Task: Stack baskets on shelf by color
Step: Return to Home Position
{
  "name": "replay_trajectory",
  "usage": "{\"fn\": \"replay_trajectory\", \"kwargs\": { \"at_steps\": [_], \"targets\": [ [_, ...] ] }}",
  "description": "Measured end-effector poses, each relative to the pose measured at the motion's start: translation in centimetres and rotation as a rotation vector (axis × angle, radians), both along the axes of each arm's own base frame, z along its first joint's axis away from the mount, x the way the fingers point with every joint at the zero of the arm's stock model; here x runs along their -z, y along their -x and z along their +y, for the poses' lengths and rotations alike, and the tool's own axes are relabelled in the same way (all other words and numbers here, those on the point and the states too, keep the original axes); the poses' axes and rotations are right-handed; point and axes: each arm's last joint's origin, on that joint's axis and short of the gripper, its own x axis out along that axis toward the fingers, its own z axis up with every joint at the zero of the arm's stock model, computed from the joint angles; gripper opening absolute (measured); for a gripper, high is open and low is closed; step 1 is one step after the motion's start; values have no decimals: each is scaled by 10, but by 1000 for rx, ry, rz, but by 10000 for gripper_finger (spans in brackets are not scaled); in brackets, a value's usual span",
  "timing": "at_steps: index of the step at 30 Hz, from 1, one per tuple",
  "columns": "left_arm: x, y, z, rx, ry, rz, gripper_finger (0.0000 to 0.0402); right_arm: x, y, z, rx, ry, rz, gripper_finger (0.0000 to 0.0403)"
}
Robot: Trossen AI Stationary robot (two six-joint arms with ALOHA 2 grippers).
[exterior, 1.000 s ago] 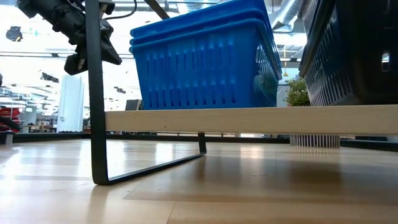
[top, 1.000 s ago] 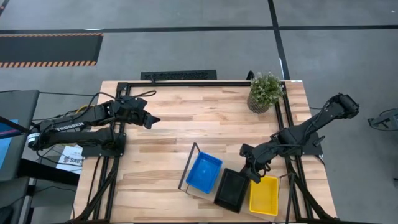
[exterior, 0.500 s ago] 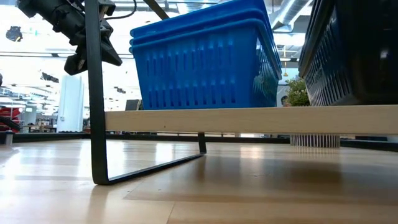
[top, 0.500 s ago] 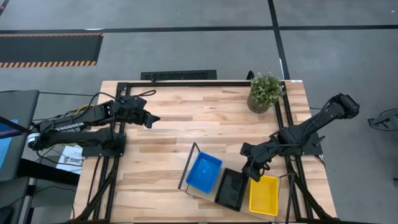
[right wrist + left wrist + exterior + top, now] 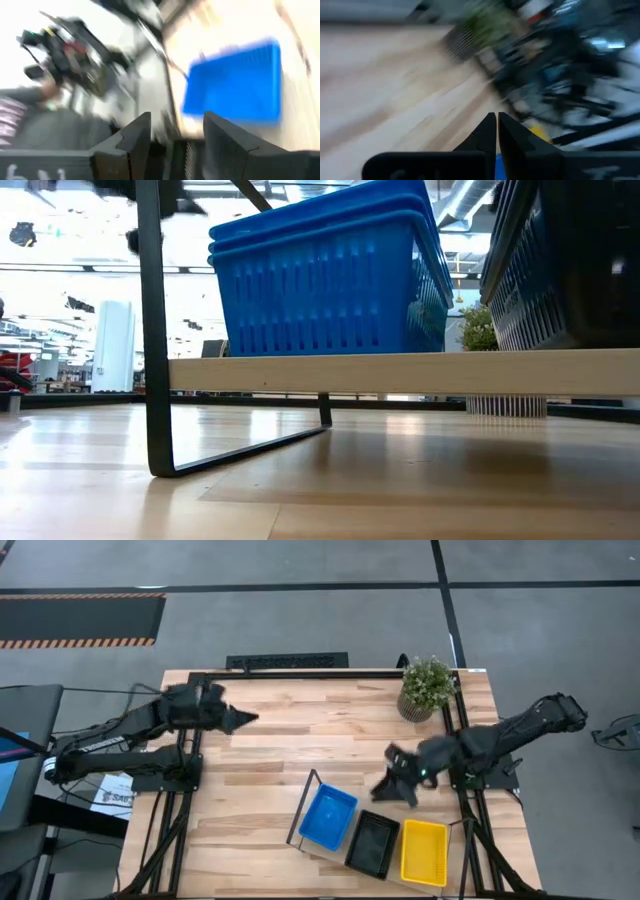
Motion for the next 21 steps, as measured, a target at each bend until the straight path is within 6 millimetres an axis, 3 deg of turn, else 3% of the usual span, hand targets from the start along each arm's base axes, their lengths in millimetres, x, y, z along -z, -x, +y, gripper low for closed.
{"fn": "replay_trajectory", "kwargs": {
  "at_steps": [5, 11, 14, 17, 21],
  "targets": [
    [-71, 21, -9, 53, -236, -301, 5, -56, 20, -20, 20, 75, -342, 189],
    [-116, 51, -20, 55, -472, -424, 5, -95, 56, -38, 53, 270, -598, 190],
    [-123, 63, -24, 61, -526, -467, 5, -93, 71, -43, 32, 434, -611, 192],
    [-121, 67, -30, 200, -689, -443, 5, -83, 85, -50, 114, 552, -618, 193],
    [-107, 69, -32, 266, -661, -361, 5, -57, 101, -61, 208, 587, -641, 190]
  ]
}}
